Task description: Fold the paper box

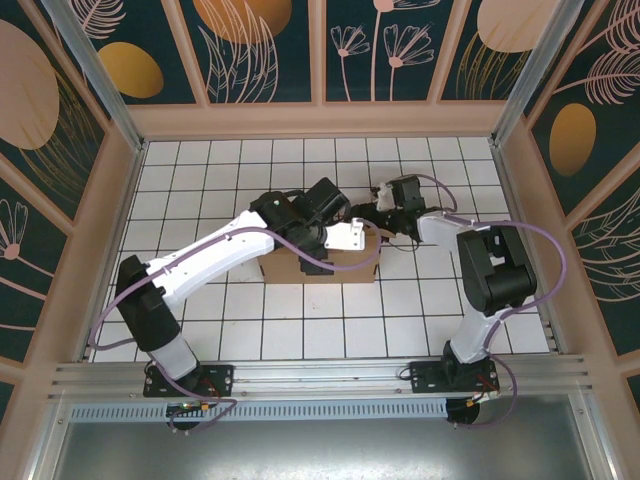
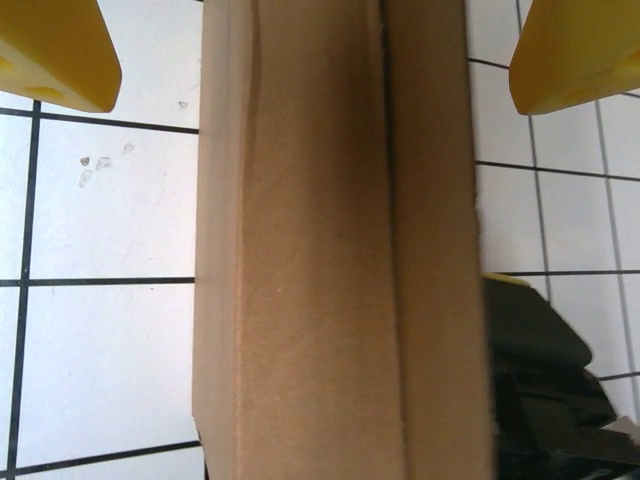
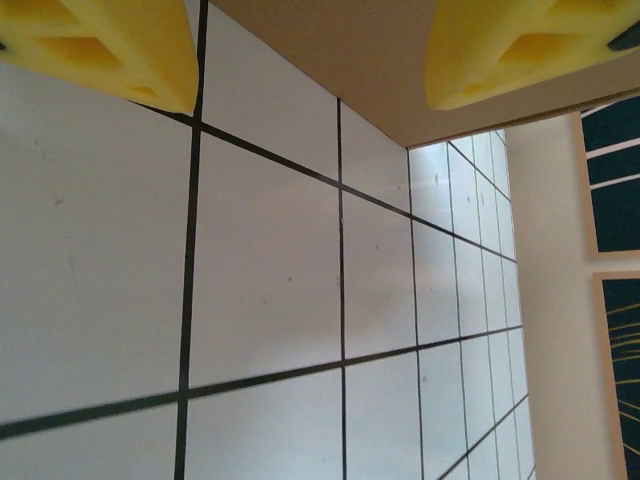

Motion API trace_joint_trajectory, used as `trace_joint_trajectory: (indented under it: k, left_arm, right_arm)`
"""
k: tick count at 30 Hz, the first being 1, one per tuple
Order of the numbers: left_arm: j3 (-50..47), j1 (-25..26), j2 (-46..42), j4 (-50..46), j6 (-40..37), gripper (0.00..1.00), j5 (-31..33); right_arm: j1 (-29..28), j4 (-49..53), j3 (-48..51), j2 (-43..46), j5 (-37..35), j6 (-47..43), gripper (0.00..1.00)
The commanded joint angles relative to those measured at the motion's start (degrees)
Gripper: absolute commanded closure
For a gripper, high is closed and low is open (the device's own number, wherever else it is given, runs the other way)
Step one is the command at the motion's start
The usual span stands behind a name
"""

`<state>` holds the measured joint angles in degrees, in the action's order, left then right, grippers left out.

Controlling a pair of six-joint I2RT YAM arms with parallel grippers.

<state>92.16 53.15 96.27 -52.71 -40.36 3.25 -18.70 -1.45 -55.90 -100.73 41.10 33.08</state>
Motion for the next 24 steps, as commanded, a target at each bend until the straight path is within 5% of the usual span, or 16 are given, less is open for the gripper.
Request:
trace_joint_trajectory:
  k: [1,9,12,16,19,21,22,24]
  left_arm:
    - [0.24,-0.18,-2.49,0.83,0.75,0.01,1.54]
    - [-1.52,-0.15,-10.42,11.53,6.95,0.01,5.97]
    - [0.33,-0.15,-12.02,14.10,16.75,0.01,7.39]
    - [3.40,-0.26,-11.00,13.71,29.57,0.01,18.51]
    - [-4.09,-0.97,-15.16,23.71,38.56,0.01,19.28]
    - [-13.02,-3.18,-21.16,34.76,47.66,0.01,11.51]
    - [-17.14,-4.56,-23.67,40.17,52.71,0.07,8.69]
    - [-23.38,-8.12,-26.71,45.72,63.68,0.44,4.64]
  right_arm:
    - [0.57,1.44,-1.30,3.18,-1.74,-2.00,0.37]
    - [4.59,9.49,-5.03,11.85,-17.83,-5.30,0.32]
    - [4.30,11.28,-6.77,15.54,-22.20,-6.02,0.31]
    - [1.75,16.82,-10.69,19.14,-28.71,-8.38,0.34]
    - [-1.48,19.48,-12.10,22.64,-32.68,-10.14,0.49]
    - [-4.26,20.35,-11.96,25.23,-34.20,-10.65,0.70]
    - [-5.67,20.41,-11.74,26.39,-34.59,-11.15,0.81]
    - [-9.36,21.10,-11.42,28.62,-36.38,-11.80,1.00]
